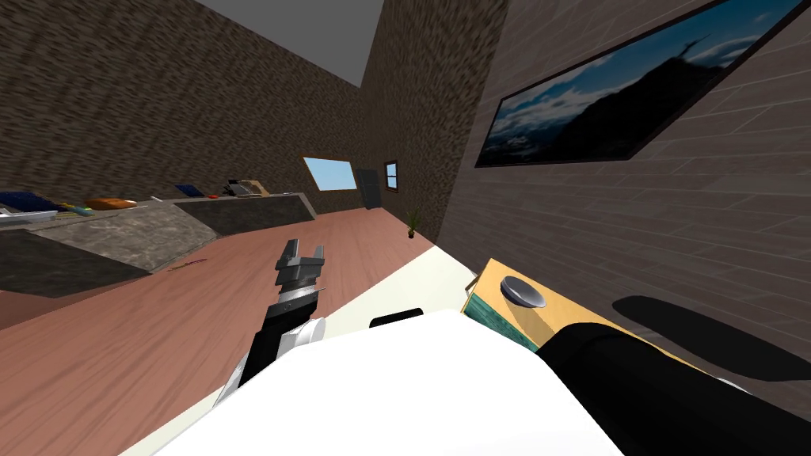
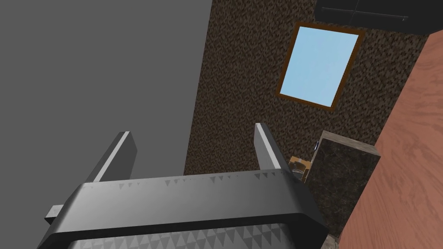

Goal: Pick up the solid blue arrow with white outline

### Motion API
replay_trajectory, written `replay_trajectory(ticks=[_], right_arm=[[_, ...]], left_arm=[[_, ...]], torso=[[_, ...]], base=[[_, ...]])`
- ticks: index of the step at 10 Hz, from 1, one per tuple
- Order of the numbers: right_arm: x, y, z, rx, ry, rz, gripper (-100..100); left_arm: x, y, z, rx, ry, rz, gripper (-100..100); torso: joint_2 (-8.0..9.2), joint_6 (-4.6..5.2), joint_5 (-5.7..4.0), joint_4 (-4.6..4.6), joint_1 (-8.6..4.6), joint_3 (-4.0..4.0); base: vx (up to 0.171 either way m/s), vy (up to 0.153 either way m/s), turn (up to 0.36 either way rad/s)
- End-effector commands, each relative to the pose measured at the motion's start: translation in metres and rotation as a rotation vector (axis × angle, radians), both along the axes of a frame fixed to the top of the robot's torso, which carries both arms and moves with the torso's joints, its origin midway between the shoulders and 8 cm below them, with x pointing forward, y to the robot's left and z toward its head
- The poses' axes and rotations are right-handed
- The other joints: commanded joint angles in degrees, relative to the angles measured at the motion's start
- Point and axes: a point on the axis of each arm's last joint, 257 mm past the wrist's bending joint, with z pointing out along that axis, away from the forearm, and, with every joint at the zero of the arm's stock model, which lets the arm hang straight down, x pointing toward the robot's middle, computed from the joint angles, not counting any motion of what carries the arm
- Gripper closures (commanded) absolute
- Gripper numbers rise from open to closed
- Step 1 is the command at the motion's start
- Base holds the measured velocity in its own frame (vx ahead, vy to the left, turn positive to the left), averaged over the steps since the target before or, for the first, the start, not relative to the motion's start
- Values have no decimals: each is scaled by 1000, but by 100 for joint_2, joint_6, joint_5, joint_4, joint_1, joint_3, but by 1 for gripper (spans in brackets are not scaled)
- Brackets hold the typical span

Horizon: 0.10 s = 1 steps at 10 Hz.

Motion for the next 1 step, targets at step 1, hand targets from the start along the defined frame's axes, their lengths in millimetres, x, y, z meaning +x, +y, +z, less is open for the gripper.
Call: replay_trajectory(ticks=[1], right_arm=[[0,0,0,0,0,0,0]], left_arm=[[0,0,0,0,0,0,0]], torso=[[0,0,0,0,0,0]], base=[[0,0,0]])
